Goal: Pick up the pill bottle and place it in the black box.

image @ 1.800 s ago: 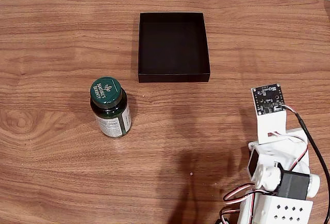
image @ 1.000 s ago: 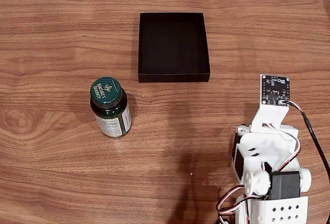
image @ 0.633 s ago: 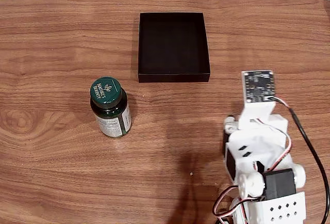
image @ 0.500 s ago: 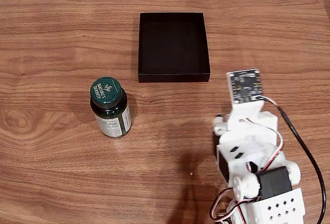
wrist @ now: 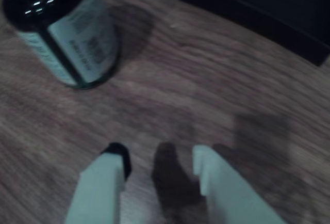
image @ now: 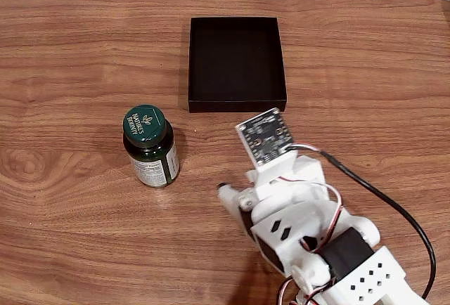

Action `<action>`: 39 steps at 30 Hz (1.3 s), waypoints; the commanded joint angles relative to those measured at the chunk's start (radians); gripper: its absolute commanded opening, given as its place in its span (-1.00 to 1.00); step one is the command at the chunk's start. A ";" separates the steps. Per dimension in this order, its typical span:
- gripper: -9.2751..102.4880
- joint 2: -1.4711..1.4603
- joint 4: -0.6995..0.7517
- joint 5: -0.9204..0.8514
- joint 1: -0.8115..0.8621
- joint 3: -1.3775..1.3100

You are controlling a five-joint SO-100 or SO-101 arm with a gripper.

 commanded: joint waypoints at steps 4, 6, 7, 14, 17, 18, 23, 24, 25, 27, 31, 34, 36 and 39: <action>-0.33 -0.043 -0.147 -0.012 -0.135 -0.018; -0.24 -0.066 -0.224 -0.020 -0.158 -0.018; -0.20 -0.078 -0.262 -0.023 -0.169 -0.018; -0.10 -0.219 -0.630 -0.021 -0.193 -0.018; -0.10 -0.245 -0.721 -0.005 -0.193 -0.018; -0.10 -0.261 -0.744 0.003 -0.190 -0.018; -0.10 -0.403 -0.873 0.011 -0.146 -0.028; -0.10 -0.437 -0.897 0.011 -0.138 -0.029; -0.10 -0.469 -0.922 0.009 -0.130 -0.031; -0.10 -0.537 -0.980 0.008 -0.120 -0.032; -0.10 -0.687 -1.072 0.000 -0.087 -0.063; -0.10 -0.782 -1.106 -0.003 -0.051 -0.100; -0.10 -0.828 -1.118 -0.009 -0.032 -0.124; -0.11 -0.859 -1.131 -0.011 -0.037 -0.137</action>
